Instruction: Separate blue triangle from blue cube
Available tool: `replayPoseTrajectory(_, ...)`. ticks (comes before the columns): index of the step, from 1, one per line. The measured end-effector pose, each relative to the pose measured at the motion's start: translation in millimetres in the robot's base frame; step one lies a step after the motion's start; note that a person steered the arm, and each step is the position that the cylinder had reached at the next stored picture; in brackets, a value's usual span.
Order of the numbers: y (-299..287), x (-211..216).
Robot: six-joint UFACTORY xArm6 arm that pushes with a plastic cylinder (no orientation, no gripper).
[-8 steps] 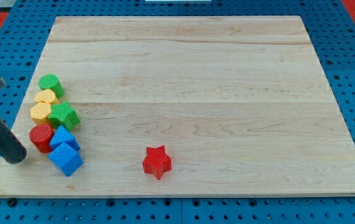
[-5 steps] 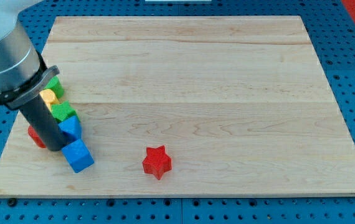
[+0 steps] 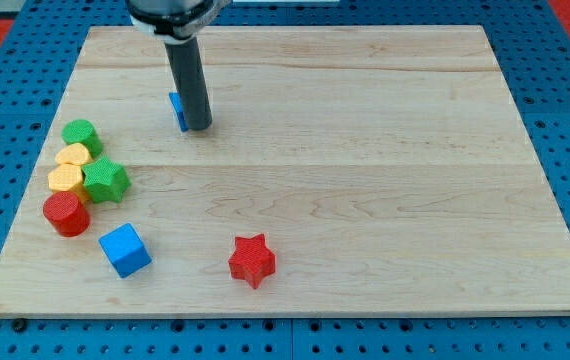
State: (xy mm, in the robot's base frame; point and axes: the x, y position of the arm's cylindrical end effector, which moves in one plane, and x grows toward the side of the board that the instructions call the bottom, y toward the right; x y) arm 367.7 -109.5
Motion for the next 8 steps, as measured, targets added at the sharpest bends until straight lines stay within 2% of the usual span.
replayPoseTrajectory(1,26,6)
replayPoseTrajectory(2,16,21)
replayPoseTrajectory(3,-30,14)
replayPoseTrajectory(4,3,-7)
replayPoseTrajectory(6,-2,-49)
replayPoseTrajectory(7,40,-4)
replayPoseTrajectory(8,51,55)
